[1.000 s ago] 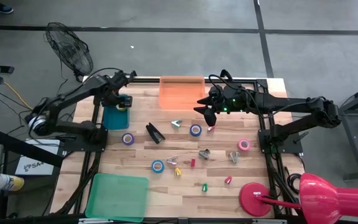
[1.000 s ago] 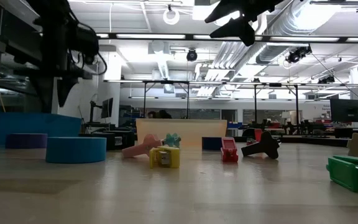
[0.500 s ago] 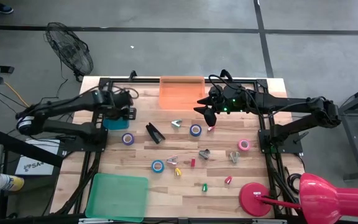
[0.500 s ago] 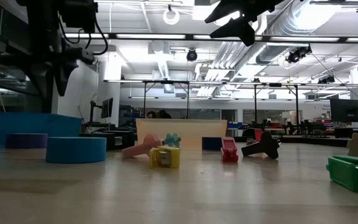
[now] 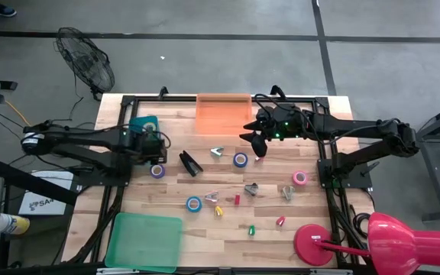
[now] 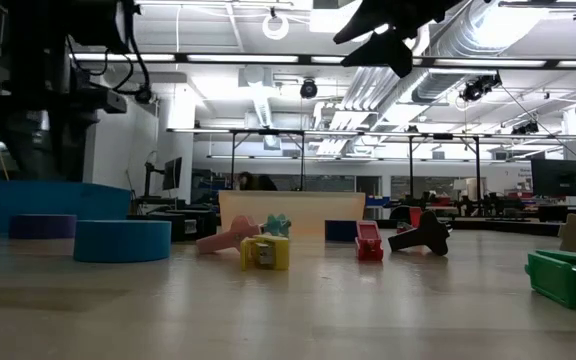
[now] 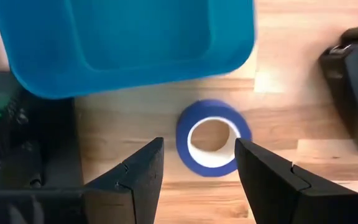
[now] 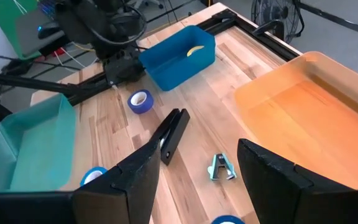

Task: Pick and place Stapler, Stapler remover, tape
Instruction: Put the blue tape into the blue bin

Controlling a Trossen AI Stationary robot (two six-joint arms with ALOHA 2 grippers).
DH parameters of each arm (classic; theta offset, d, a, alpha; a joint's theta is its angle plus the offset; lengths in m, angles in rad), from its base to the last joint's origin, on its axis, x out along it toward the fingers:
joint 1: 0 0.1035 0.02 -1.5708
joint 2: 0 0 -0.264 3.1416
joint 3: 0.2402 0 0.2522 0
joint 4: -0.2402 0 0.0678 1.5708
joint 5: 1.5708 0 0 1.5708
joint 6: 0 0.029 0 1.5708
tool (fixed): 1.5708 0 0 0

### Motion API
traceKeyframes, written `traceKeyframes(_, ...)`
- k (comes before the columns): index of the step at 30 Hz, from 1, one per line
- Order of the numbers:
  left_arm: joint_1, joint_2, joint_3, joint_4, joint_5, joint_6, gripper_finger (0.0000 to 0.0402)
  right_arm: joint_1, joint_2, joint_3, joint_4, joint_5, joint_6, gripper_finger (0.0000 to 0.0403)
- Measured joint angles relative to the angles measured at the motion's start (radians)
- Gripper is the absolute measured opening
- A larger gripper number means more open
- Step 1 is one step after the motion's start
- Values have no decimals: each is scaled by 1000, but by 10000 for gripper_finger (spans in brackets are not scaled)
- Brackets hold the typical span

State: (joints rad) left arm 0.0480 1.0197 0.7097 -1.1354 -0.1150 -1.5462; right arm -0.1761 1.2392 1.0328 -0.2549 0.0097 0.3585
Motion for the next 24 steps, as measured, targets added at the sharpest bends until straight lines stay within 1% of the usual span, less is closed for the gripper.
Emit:
traceKeyframes(5,-60,35,-63,82,52,-62,193,0,0,0,-3,-6,-4,206)
traceKeyframes(8,-82,72,-87,120,53,-95,193,0,0,0,-4,-7,-15,206)
traceKeyframes(14,-82,152,-96,155,55,-108,193,0,0,0,-6,-17,-27,206)
traceKeyframes(20,-81,235,-96,171,82,-108,192,0,0,0,-8,-17,-27,206)
traceKeyframes(22,-81,260,-96,177,86,-107,186,0,0,0,-10,-17,-27,206)
traceKeyframes(24,-81,275,-96,179,95,-104,172,0,0,0,-11,-17,-28,206)
